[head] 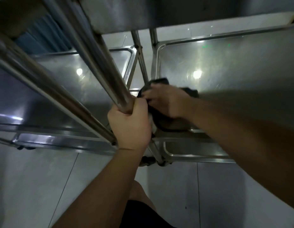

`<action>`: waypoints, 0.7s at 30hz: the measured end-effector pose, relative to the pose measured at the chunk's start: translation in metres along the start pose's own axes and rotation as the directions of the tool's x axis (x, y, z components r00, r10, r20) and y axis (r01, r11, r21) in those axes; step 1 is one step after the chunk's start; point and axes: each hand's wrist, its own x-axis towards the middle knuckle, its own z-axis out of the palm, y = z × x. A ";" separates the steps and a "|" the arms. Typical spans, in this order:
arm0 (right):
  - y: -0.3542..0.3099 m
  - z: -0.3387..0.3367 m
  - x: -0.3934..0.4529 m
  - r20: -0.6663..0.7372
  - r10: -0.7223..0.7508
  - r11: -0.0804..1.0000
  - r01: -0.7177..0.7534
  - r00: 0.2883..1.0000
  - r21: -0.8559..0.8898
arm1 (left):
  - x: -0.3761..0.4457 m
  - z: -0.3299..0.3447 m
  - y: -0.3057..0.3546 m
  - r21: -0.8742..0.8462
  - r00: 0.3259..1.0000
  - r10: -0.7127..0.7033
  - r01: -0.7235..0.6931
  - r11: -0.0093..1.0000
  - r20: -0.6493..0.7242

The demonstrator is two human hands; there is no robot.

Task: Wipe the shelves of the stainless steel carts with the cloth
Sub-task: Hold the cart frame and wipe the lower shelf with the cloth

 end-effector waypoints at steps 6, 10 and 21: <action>-0.007 0.011 -0.114 0.003 -0.041 0.998 0.040 0.999 0.048 | 0.001 -0.003 0.003 0.081 1.000 -0.004 0.004 0.997 0.001; 0.094 -0.028 -0.153 -0.154 0.424 0.904 -0.427 0.893 0.010 | -0.001 -0.003 0.010 0.109 1.000 -0.006 0.005 0.994 0.007; 0.120 -0.046 -0.072 -0.270 0.696 0.688 -0.725 0.665 -0.013 | -0.005 0.003 0.009 0.067 0.999 -0.015 0.018 0.998 -0.047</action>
